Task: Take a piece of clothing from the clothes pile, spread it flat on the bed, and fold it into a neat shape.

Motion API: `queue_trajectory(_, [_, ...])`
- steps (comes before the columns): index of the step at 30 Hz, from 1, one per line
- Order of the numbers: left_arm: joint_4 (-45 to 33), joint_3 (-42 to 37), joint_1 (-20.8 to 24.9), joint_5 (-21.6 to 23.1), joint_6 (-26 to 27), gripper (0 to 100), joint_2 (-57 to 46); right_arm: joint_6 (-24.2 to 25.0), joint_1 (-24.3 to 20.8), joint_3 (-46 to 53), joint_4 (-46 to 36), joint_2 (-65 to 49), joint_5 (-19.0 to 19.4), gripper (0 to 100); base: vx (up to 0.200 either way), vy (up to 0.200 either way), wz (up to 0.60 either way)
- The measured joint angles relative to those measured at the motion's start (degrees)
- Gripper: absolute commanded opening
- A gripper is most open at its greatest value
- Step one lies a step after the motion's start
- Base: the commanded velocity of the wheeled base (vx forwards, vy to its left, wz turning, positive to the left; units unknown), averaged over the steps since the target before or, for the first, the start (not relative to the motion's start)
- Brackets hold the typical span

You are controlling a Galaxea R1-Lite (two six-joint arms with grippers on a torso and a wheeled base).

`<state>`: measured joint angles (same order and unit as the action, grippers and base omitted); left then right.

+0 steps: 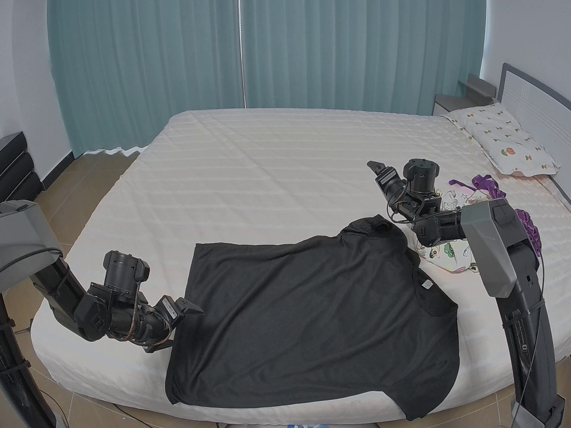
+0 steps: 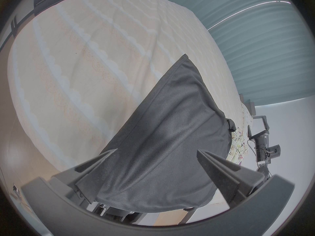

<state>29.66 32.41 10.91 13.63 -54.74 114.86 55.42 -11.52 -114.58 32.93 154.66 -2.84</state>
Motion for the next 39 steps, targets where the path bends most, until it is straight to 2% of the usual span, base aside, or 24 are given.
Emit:
queue_trajectory(6, [0.0,0.0,0.0,0.0,0.0,100,0.0,-0.2,1.2,2.0,-6.2,0.2,-0.6,100,0.0,0.0,0.0])
queue_trajectory(27, [0.0,0.0,0.0,0.0,0.0,100,-0.1,0.4,0.7,5.2,-12.5,1.3,-0.5,100,0.0,0.0,0.0])
queue_trajectory(32, [0.0,0.0,0.1,0.0,0.0,100,0.0,1.0,0.5,2.8,-9.6,2.7,-0.2,100,0.0,0.0,0.0])
queue_trajectory(39, [0.0,-0.1,0.1,0.0,0.0,100,0.1,3.0,0.2,0.7,7.2,3.6,1.3,100,0.0,0.0,0.0])
